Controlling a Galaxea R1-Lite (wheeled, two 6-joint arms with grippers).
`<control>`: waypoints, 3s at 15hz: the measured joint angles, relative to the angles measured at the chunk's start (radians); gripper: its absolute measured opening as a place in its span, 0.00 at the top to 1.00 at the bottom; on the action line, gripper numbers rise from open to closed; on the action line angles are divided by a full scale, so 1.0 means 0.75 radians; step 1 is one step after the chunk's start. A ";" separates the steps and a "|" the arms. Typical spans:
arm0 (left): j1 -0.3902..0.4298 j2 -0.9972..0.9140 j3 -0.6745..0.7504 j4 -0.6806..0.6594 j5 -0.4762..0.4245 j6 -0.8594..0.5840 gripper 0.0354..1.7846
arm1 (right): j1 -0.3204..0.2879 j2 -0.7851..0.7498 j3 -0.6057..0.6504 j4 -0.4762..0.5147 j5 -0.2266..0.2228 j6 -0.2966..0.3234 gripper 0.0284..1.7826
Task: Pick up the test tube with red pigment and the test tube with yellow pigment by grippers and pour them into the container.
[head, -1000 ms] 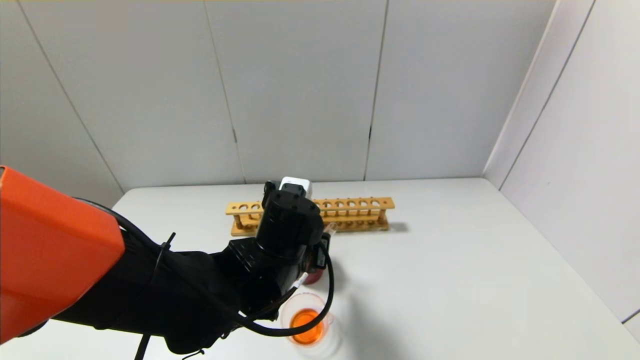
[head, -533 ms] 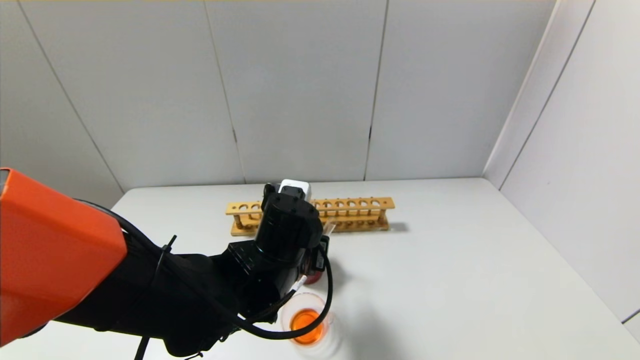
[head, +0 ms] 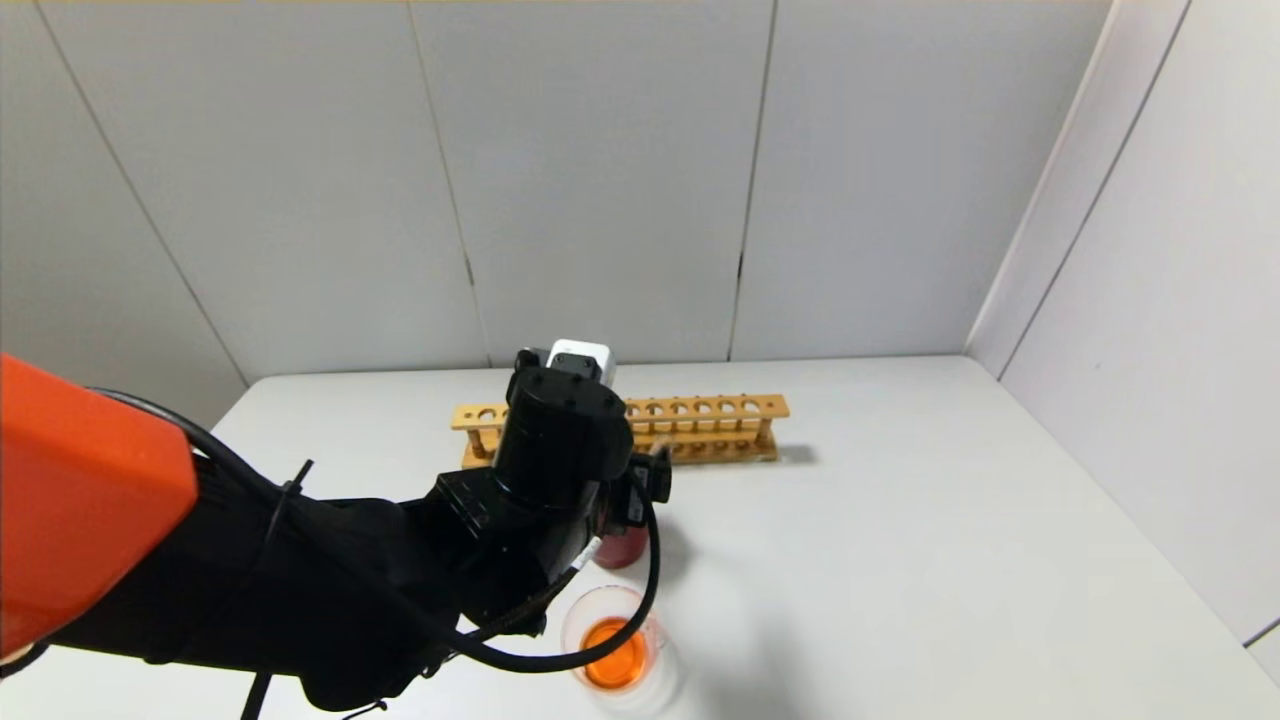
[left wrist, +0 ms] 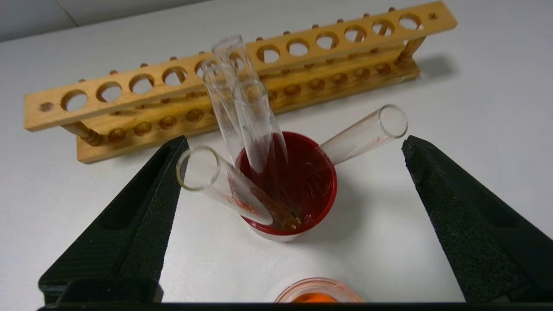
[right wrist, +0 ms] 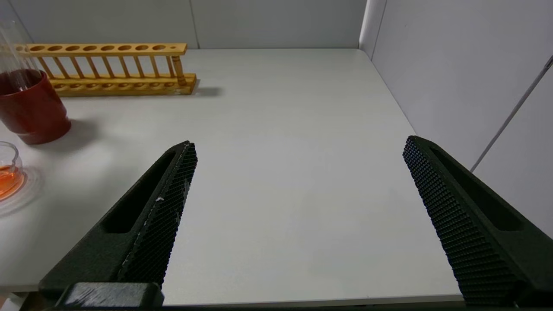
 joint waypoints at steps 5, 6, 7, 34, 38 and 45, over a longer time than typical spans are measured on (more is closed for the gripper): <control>0.038 -0.205 0.007 0.025 0.014 0.102 0.02 | -0.001 0.000 0.001 -0.001 0.000 0.000 0.02; 0.049 -0.259 0.011 0.037 0.016 0.115 0.02 | -0.001 0.000 0.001 0.000 0.000 0.000 0.02; 0.065 -0.308 0.015 0.049 0.018 0.130 0.02 | -0.001 0.000 0.001 0.000 0.000 0.000 0.02; 1.193 -2.083 0.500 0.946 -0.191 0.230 0.02 | 0.001 0.000 0.001 -0.001 0.000 0.001 0.02; 1.105 -2.271 0.546 1.075 -0.370 0.222 0.02 | 0.001 0.000 0.001 0.000 0.000 0.002 0.02; 1.110 -2.490 1.026 0.770 -0.554 0.272 0.02 | -0.001 0.000 0.000 0.000 0.000 0.002 0.02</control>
